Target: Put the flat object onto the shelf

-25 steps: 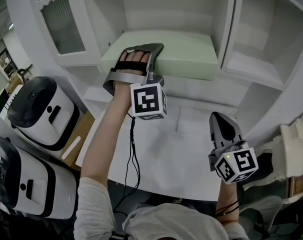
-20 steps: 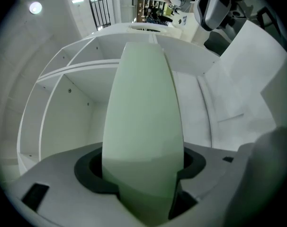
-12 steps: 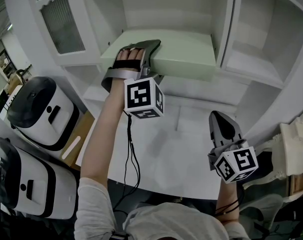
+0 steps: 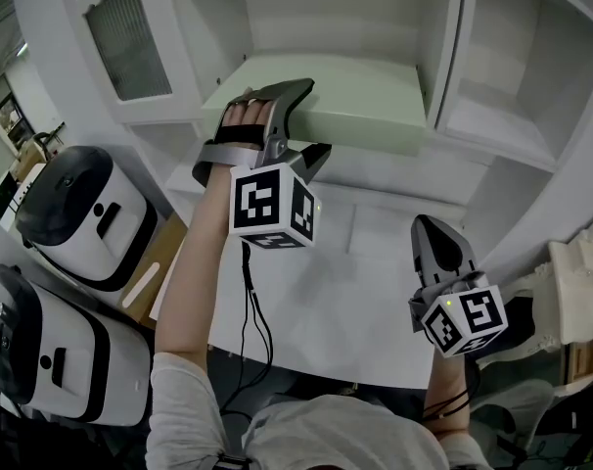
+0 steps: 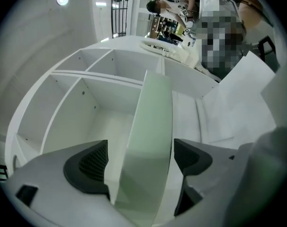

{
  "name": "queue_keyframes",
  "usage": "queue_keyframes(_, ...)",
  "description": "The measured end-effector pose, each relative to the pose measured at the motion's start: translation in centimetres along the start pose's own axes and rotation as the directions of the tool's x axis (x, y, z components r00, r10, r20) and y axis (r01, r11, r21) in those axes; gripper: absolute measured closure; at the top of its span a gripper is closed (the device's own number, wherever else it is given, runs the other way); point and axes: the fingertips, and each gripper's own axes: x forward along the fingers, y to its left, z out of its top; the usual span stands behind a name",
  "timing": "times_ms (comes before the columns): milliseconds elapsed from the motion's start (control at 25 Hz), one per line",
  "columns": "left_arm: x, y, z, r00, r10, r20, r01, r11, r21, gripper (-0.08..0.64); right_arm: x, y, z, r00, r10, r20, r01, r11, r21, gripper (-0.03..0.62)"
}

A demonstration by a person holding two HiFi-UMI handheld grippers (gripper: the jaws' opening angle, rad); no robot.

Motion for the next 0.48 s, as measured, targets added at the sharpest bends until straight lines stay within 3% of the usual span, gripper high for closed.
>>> queue_keyframes(200, -2.9, 0.3, 1.7, 0.995, 0.055, 0.078, -0.049, 0.996, -0.070, 0.146, 0.0, 0.8, 0.0, 1.000, 0.016, -0.002, -0.016, 1.000, -0.007, 0.583)
queue_keyframes(400, -5.8, -0.2, 3.1, 0.985, 0.054, 0.163, -0.022, 0.981, -0.193, 0.156, 0.1, 1.8, 0.2, 1.000, 0.031, -0.002, -0.031, 0.999, -0.012, 0.583)
queue_keyframes(480, -6.8, -0.2, 3.0, 0.979, 0.099, 0.181, -0.052, 0.968, -0.246, 0.244, 0.1, 2.3, 0.1, 0.999, 0.037, -0.004, -0.037, 0.999, -0.014, 0.583)
